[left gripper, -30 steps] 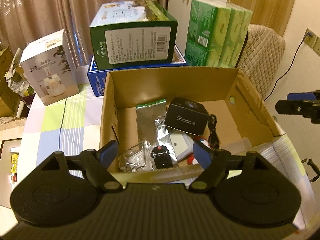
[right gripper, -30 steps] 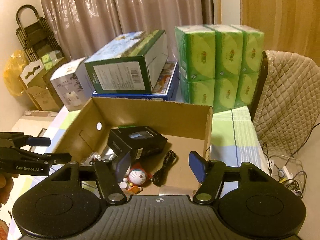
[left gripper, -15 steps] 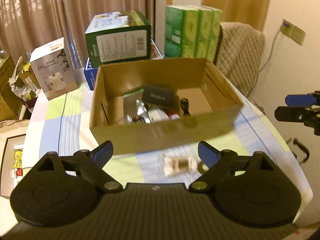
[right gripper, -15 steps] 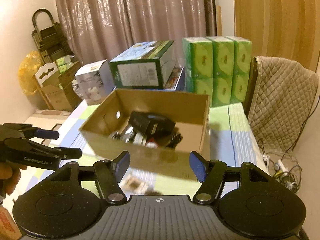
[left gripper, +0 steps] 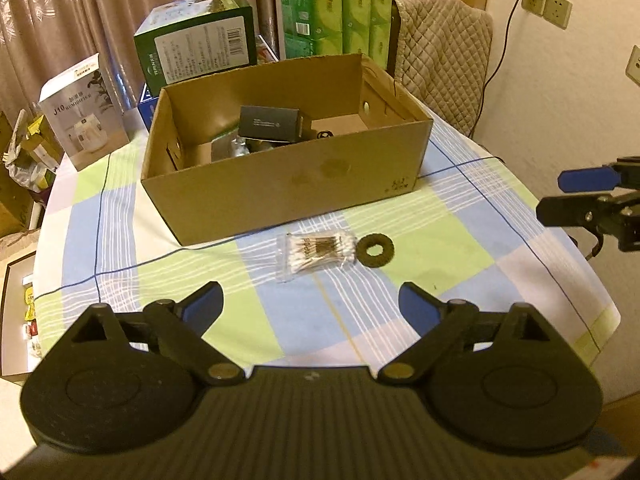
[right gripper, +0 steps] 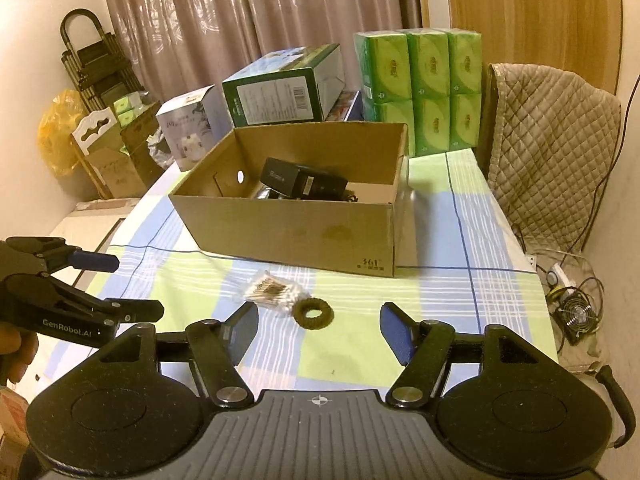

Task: Organize objects
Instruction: 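Move both tools back toward the cotton swab pack and brown hair tie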

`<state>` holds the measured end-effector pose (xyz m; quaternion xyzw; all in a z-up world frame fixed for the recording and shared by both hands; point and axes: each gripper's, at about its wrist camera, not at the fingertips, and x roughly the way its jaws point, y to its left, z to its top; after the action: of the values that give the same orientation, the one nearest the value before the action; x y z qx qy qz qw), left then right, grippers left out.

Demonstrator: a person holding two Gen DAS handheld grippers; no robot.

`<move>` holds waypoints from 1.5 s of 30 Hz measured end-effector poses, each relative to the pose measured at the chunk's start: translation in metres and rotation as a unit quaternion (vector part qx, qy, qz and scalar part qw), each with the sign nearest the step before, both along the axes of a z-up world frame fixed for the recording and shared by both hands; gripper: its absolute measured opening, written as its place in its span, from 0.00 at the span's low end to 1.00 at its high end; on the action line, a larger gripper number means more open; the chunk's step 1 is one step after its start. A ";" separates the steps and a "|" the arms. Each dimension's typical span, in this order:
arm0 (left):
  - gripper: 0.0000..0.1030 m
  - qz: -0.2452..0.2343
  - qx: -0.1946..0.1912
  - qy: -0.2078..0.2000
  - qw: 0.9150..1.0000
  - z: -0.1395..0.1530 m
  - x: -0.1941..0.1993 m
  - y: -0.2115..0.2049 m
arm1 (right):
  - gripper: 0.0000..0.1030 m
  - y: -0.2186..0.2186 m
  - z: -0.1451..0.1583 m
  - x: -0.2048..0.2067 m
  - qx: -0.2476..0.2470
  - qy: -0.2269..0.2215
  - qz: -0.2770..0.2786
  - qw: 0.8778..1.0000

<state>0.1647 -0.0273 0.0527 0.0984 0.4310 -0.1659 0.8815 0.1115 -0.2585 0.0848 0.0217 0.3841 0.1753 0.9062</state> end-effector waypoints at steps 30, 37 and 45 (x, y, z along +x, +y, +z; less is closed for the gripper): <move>0.89 -0.260 0.116 -0.008 0.959 -0.081 0.063 -0.028 | 0.63 0.042 -0.104 0.086 -0.128 0.031 0.212 0.968; 0.86 -0.305 0.125 -0.004 0.944 -0.101 0.082 -0.035 | 0.63 0.050 -0.127 0.107 -0.121 0.047 0.242 0.962; 0.78 -0.332 0.125 0.004 0.935 -0.115 0.097 -0.040 | 0.63 0.057 -0.149 0.128 -0.114 0.053 0.274 0.953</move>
<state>0.2614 -0.0673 -0.0625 0.3444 0.3947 -0.3946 0.7549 0.2394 -0.2018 -0.0640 -0.1791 0.4399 0.3704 0.7983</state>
